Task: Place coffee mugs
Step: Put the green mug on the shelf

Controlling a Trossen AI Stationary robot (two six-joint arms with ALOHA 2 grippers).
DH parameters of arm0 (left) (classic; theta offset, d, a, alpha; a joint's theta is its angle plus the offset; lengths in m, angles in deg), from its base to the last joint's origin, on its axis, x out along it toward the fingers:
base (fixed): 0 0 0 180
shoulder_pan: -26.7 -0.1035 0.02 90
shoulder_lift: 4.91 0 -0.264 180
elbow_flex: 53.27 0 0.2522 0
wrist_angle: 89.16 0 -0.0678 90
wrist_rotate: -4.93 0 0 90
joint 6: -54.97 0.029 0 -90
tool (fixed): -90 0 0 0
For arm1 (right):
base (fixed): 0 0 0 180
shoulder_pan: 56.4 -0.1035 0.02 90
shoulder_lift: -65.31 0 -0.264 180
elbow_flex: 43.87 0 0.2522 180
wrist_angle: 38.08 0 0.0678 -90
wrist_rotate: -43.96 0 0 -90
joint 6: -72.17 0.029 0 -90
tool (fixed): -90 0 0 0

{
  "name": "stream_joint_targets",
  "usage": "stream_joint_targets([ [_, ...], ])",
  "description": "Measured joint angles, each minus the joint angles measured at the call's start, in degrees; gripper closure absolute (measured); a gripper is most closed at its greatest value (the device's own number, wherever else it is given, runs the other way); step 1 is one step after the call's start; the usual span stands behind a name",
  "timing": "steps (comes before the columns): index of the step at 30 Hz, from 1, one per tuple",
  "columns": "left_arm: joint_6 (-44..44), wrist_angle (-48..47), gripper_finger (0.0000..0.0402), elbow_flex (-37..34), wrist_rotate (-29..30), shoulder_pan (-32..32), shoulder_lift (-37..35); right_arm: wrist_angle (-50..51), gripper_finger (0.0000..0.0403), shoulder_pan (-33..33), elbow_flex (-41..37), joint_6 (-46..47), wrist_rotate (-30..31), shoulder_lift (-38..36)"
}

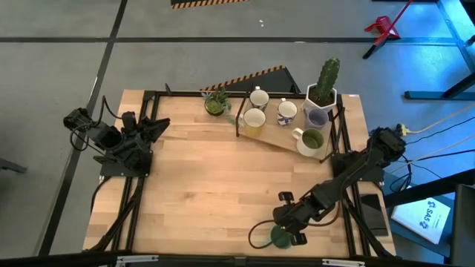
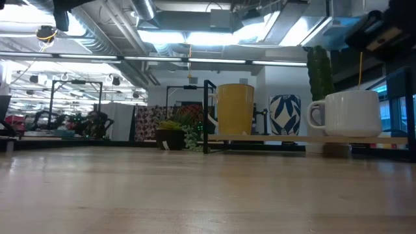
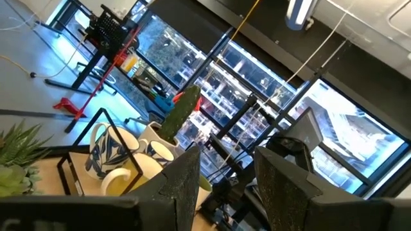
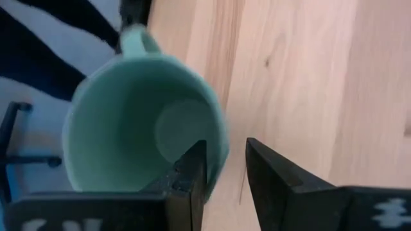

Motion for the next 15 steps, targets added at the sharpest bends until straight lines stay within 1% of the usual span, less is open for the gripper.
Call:
stream_joint_targets([
  [4, -0.1, 0.0, 0.0259, 0.0, 0.0, 0.0, 0.0, 0.4, 0.0309, 0.0, 0.0, -0.2, -1.5, 0.8],
  [6, -0.1, 0.2, 0.0259, 0.0, 0.0, 0.0, 0.0, 0.8, 0.0316, 0.0, 0.0, -0.1, -1.6, 0.8],
  [8, -0.1, 0.1, 0.0259, 0.0, 0.0, 0.0, 0.0, 1.2, 0.0338, 0.0, 0.0, 0.2, -1.6, 0.8],
  [10, -0.1, 0.1, 0.0259, 0.0, 0.0, 0.0, 0.0, 1.9, 0.0375, 0.1, 0.0, 0.5, -1.5, 0.8],
  [11, -0.1, 0.1, 0.0259, 0.0, 0.0, 0.0, 0.0, 1.8, 0.0387, 0.1, 0.0, 0.3, -1.8, 0.8],
  [15, -0.2, 0.1, 0.0259, 0.0, 0.0, 0.0, 0.0, 2.6, 0.0392, 0.7, 0.0, 4.0, -1.1, 0.8],
])
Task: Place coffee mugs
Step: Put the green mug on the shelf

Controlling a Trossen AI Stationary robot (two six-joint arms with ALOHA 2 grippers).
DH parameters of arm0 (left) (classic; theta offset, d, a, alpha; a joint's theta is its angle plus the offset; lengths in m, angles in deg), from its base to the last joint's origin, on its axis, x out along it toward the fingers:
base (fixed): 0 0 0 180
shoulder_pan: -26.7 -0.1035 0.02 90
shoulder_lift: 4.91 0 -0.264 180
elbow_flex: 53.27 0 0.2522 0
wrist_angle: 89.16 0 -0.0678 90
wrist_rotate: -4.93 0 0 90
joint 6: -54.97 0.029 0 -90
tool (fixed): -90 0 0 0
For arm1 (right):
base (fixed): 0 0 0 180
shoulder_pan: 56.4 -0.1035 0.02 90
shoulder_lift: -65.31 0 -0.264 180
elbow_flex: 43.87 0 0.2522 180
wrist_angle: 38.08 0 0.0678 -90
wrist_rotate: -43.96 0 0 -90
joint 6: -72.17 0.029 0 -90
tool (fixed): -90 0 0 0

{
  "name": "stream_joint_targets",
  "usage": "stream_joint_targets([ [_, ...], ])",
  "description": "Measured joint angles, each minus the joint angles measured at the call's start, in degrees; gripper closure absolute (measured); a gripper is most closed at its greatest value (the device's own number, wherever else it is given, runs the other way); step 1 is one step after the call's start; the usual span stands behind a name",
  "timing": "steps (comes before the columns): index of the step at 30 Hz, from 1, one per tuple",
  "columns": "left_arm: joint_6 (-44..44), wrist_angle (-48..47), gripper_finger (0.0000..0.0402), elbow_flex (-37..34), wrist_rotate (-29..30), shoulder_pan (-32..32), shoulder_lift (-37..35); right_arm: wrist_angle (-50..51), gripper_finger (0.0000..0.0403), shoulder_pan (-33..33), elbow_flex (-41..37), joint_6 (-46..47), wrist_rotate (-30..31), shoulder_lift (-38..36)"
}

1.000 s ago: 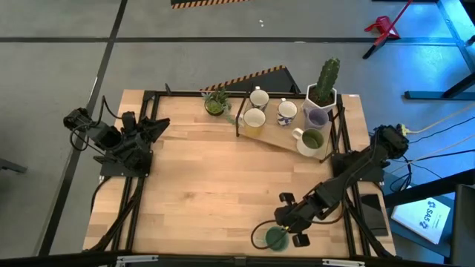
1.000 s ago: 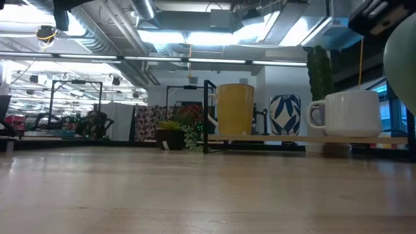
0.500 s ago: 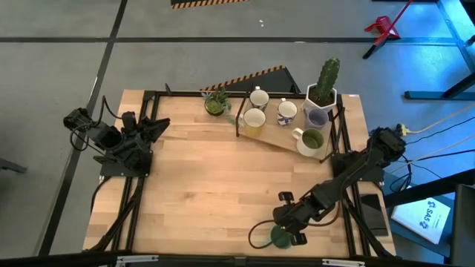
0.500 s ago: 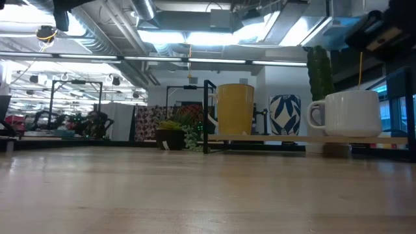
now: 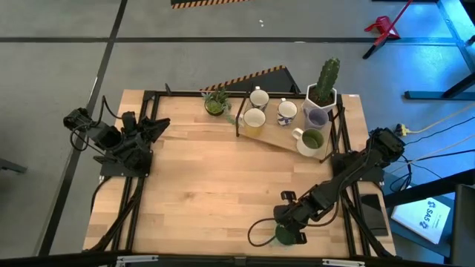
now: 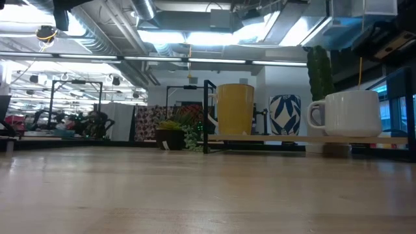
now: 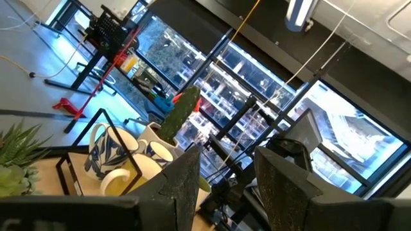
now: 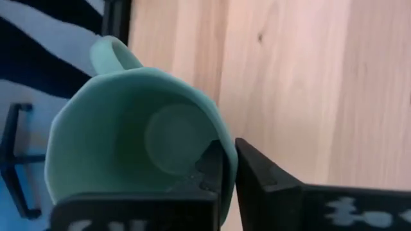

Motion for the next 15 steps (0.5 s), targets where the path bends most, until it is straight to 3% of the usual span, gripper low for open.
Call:
stream_joint_targets([
  [8, 0.0, 0.0, 0.0259, 0.0, 0.0, 0.0, 0.0, 1.5, 0.0399, 5.6, -0.1, 3.0, 0.2, -1.3],
  [15, -0.1, 0.1, 0.0259, 0.0, 0.5, 0.0, 0.0, 5.3, 0.0401, 12.9, -0.1, 4.4, 2.7, -7.2],
])
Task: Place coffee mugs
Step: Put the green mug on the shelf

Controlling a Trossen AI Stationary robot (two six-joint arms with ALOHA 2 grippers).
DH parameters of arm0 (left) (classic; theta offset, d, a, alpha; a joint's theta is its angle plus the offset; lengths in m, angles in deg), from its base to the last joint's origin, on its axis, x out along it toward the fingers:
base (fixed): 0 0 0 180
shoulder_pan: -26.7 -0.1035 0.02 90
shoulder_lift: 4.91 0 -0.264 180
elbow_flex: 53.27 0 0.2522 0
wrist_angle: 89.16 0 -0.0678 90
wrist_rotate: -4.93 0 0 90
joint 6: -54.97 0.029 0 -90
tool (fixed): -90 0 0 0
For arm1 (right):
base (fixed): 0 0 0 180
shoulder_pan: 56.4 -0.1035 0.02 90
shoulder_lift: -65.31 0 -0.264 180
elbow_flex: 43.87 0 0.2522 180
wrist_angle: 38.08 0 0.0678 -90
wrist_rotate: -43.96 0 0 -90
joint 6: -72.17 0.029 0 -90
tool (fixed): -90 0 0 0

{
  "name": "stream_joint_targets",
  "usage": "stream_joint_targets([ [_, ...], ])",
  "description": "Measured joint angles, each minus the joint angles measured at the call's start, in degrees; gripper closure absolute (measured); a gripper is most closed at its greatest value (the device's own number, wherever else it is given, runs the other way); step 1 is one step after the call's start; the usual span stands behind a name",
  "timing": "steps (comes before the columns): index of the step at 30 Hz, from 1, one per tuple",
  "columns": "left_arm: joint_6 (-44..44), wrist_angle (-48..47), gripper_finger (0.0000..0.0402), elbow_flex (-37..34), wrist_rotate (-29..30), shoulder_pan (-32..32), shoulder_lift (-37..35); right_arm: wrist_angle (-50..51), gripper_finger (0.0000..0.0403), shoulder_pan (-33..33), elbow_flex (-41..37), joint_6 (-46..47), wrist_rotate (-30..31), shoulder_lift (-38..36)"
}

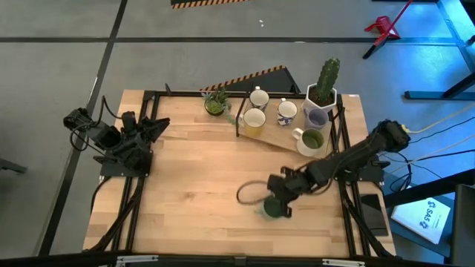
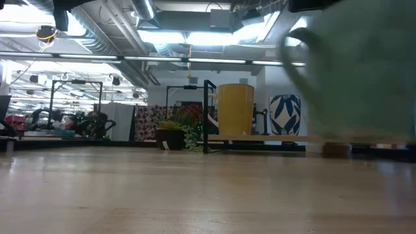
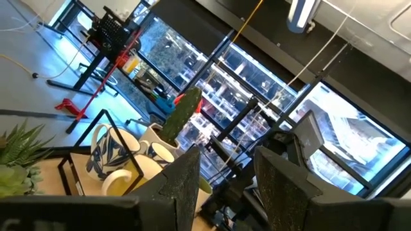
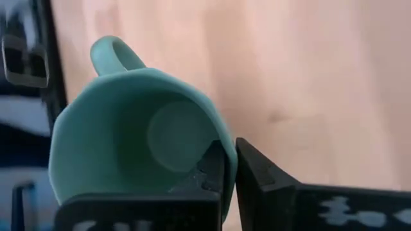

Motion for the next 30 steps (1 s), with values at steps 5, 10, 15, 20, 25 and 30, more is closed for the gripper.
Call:
stream_joint_targets([
  [5, 0.0, 0.0, 0.0259, 0.0, 0.0, 0.0, 0.0, 3.6, 0.0401, 4.4, 0.0, 1.0, 3.3, -5.5],
  [10, -0.7, 0.0, 0.0259, 0.0, 0.0, 0.0, 0.0, 10.6, 0.0402, 6.8, 0.0, 2.7, 4.1, -9.0],
  [15, -1.0, 0.0, 0.0259, 0.0, 0.0, 0.0, 0.0, 17.7, 0.0402, 8.2, 0.0, 7.3, 7.2, -11.1],
  [20, -1.0, -0.1, 0.0259, 0.0, 0.7, 0.0, 0.0, 18.4, 0.0403, 11.4, 0.0, 8.2, 10.0, -11.3],
  [25, -1.0, -0.2, 0.0259, 0.0, 1.5, 0.0, 0.0, 17.6, 0.0403, 16.5, 0.0, 8.3, 14.4, -11.3],
  [30, -1.0, -0.2, 0.0259, 0.0, 1.6, 0.0, 0.0, 18.2, 0.0403, 22.3, 0.0, 4.6, 14.7, -11.3],
])
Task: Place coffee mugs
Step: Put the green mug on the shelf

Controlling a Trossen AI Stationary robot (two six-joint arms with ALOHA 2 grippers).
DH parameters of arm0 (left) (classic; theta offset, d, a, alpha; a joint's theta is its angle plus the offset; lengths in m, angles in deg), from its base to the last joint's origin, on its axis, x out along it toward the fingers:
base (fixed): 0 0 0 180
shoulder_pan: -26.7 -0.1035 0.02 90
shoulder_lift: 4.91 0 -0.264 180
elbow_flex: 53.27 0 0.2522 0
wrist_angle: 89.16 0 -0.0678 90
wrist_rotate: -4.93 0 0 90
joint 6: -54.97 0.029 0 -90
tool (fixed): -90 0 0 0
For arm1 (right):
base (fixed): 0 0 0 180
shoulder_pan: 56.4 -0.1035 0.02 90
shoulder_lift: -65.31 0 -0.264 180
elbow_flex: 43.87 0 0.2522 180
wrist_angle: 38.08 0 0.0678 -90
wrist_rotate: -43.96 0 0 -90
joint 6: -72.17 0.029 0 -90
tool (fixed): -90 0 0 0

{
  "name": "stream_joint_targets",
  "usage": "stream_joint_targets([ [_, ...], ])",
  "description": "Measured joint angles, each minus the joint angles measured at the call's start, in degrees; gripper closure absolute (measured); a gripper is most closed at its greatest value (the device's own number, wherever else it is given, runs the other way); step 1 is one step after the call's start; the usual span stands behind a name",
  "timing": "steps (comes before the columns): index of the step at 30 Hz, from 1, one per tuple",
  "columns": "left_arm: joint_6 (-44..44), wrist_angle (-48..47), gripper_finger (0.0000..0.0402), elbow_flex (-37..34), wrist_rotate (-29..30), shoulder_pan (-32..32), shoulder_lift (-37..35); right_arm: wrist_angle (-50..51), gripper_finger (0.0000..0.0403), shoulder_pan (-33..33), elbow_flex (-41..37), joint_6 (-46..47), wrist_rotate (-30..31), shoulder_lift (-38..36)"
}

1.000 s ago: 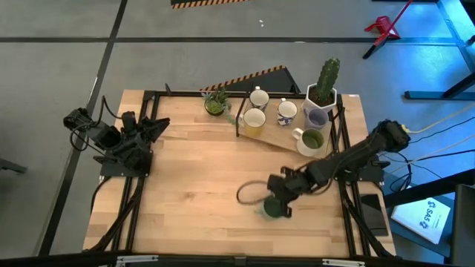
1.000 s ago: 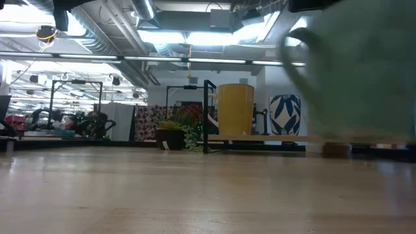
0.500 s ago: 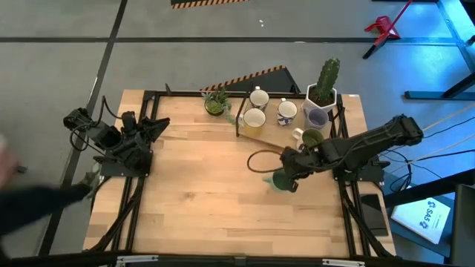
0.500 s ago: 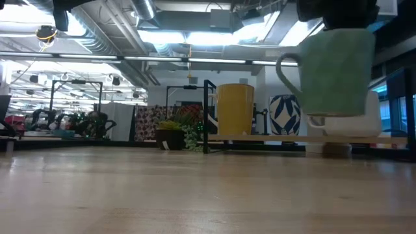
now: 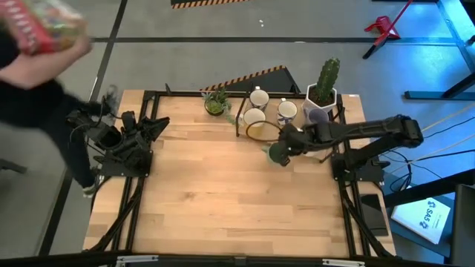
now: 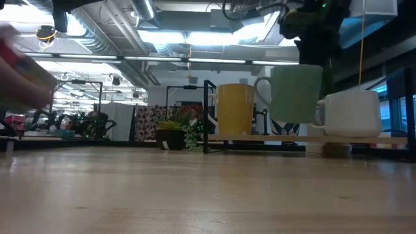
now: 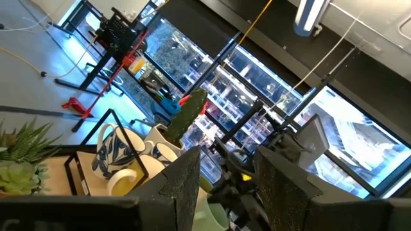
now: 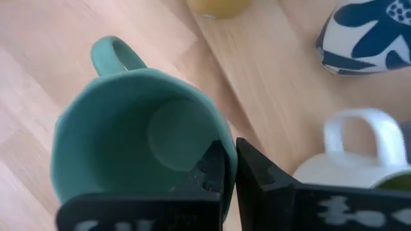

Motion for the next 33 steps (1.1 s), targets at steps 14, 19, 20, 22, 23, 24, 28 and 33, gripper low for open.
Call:
stream_joint_targets([
  [14, 0.0, -0.1, 0.0259, 0.0, 0.0, 0.0, 0.0, 1.3, 0.0403, 15.7, 0.0, -13.6, -7.2, 0.0],
  [19, 0.0, -0.1, 0.0259, 0.0, 0.0, 0.0, 0.0, 0.6, 0.0403, 19.1, 0.0, -17.1, -8.6, 0.0],
  [20, 0.0, -0.1, 0.0259, 0.0, 0.0, 0.0, 0.0, 0.6, 0.0403, 19.6, -0.2, -17.3, -9.0, 0.0],
  [22, 0.0, -0.1, 0.0259, 0.0, 0.1, 0.0, 0.0, 0.2, 0.0403, 20.3, -0.8, -17.6, -9.7, 0.0],
  [23, 0.0, -0.1, 0.0259, 0.0, 0.1, 0.0, 0.0, -0.2, 0.0403, 20.6, -1.1, -18.0, -9.9, 0.0],
  [24, 0.0, -0.1, 0.0259, 0.0, 0.1, 0.0, 0.0, -0.7, 0.0403, 20.9, -1.5, -18.3, -10.1, 0.0],
  [28, 0.0, -0.1, 0.0259, 0.0, 0.1, 0.0, 0.0, -4.9, 0.0403, 20.9, -4.0, -18.3, -10.9, 0.0],
  [33, 0.0, -0.1, 0.0259, 0.0, 0.1, 0.0, 0.0, -6.8, 0.0403, 21.6, -5.5, -18.2, -11.5, -0.1],
])
